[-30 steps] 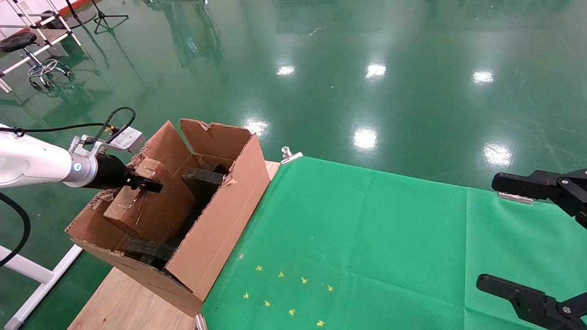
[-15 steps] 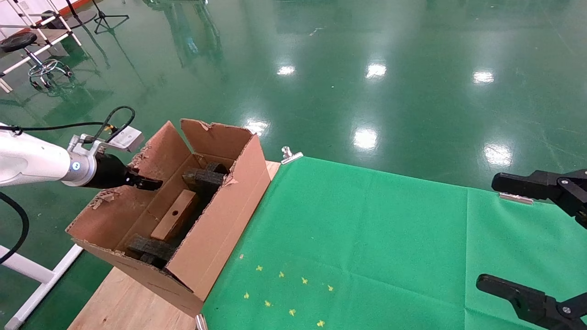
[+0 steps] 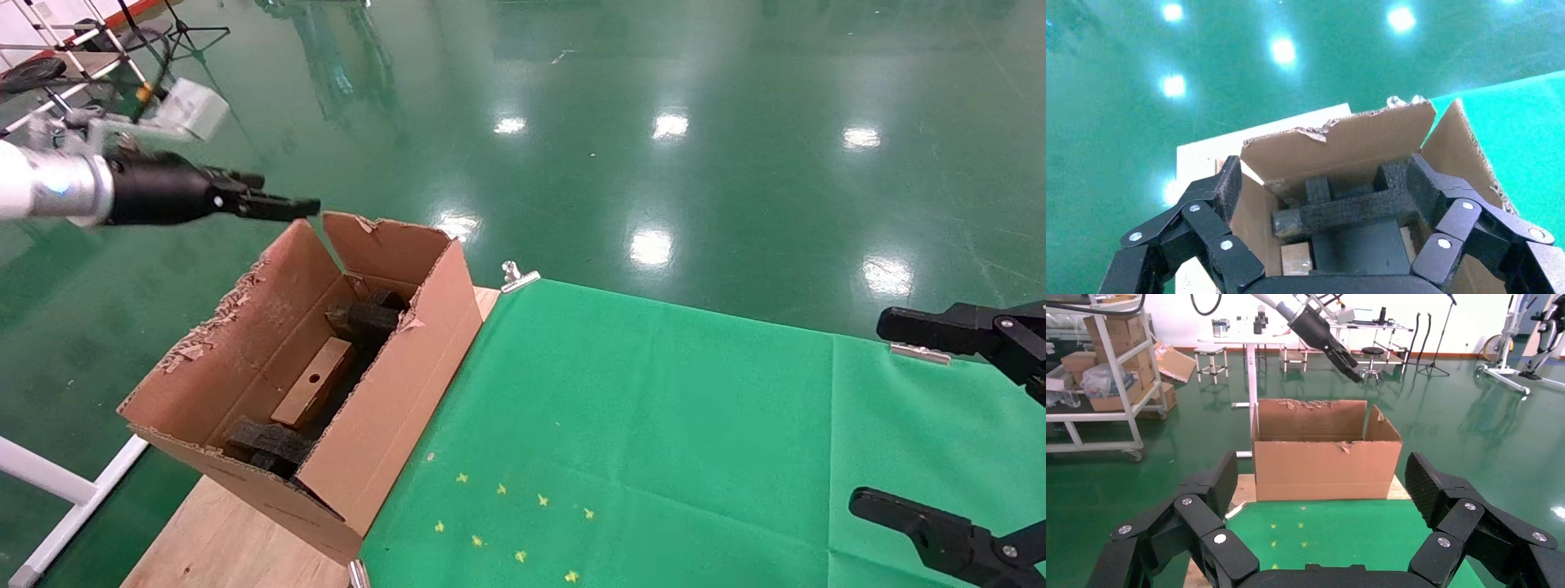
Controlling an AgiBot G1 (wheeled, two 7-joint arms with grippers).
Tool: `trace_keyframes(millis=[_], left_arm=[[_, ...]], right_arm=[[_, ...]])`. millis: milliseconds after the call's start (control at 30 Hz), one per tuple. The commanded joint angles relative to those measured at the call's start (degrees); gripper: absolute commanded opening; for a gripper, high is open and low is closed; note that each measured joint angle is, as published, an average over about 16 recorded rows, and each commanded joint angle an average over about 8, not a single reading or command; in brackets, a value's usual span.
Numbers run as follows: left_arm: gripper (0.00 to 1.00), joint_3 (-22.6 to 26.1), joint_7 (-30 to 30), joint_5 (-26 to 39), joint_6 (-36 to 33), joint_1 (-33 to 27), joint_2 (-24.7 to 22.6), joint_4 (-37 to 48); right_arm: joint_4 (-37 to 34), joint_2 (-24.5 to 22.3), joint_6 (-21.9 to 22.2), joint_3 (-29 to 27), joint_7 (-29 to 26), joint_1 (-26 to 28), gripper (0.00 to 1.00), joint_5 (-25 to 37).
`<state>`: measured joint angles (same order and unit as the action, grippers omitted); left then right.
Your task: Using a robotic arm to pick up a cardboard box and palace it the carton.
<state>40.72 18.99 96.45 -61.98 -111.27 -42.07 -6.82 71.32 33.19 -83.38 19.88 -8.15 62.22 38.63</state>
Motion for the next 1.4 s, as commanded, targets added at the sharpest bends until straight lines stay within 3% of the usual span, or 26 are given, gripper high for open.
trace_keyframes(millis=[33, 533, 1400], left_arm=[[1.0, -0.6, -0.4, -1.0, -1.5, -0.9, 0.8, -1.0], [1.0, -0.9, -0.3, -1.7, -1.4, 0.9, 0.5, -2.0], [1.0, -11.1, -3.7, -24.5, -11.0, 21.8, 3.3, -29.9]], right_arm=[[0.0, 0.0, 0.0, 0.0, 0.0, 0.0, 1.0, 0.0], [0.0, 0.0, 0.0, 0.0, 0.0, 0.0, 1.0, 0.0], [0.0, 0.0, 0.0, 0.0, 0.0, 0.0, 1.0, 0.0]])
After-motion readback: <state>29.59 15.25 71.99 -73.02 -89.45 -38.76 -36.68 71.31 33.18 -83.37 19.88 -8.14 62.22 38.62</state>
